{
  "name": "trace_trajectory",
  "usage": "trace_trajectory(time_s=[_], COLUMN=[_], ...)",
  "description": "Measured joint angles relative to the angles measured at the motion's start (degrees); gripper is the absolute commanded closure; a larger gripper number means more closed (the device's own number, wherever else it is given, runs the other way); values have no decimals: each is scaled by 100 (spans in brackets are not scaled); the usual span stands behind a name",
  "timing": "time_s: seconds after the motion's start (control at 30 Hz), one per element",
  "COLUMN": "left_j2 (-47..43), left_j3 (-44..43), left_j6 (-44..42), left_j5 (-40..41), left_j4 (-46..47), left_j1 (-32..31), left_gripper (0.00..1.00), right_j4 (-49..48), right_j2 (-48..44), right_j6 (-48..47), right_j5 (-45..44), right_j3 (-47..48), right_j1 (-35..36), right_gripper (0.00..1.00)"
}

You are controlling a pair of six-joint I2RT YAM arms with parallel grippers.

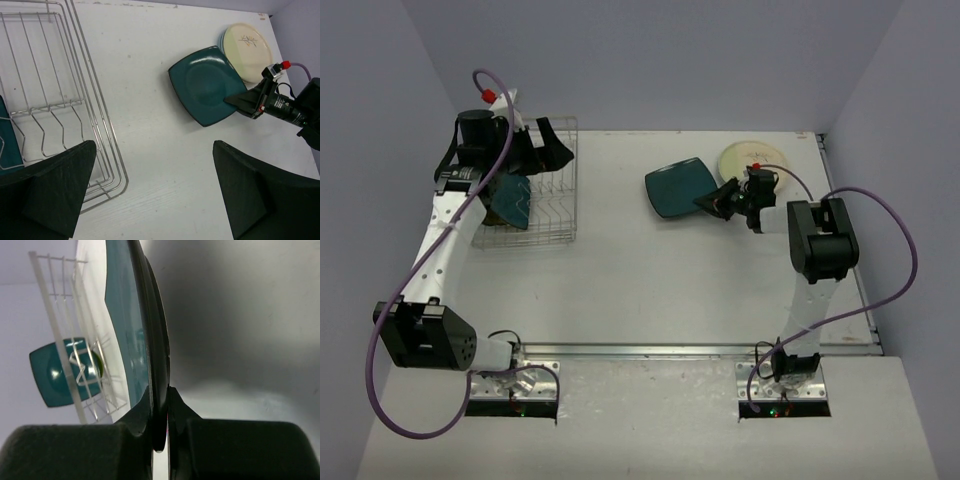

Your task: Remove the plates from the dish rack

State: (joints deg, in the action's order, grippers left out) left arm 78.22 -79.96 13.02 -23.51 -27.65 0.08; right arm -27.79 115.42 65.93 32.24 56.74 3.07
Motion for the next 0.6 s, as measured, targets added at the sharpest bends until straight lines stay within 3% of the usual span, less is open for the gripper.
trace_trajectory(time_s=[0.4,0.57,0.6], left_j2=[250,420,442], left_j3=[-45,-110,-119], left_j6=[-159,-225,-229], left_j5=[295,396,407], left_j4=[-8,-41,-47], left_j1=[0,0,0], left_gripper=[0,0,0], right_j4=[-22,-119,-155], right_j2=[1390,1837,1907], right_j6=[644,962,1033], right_j5=[-656,-692,-732], right_j3=[1456,1965,2071], right_j1=[139,192,221], right_gripper=[99,87,80])
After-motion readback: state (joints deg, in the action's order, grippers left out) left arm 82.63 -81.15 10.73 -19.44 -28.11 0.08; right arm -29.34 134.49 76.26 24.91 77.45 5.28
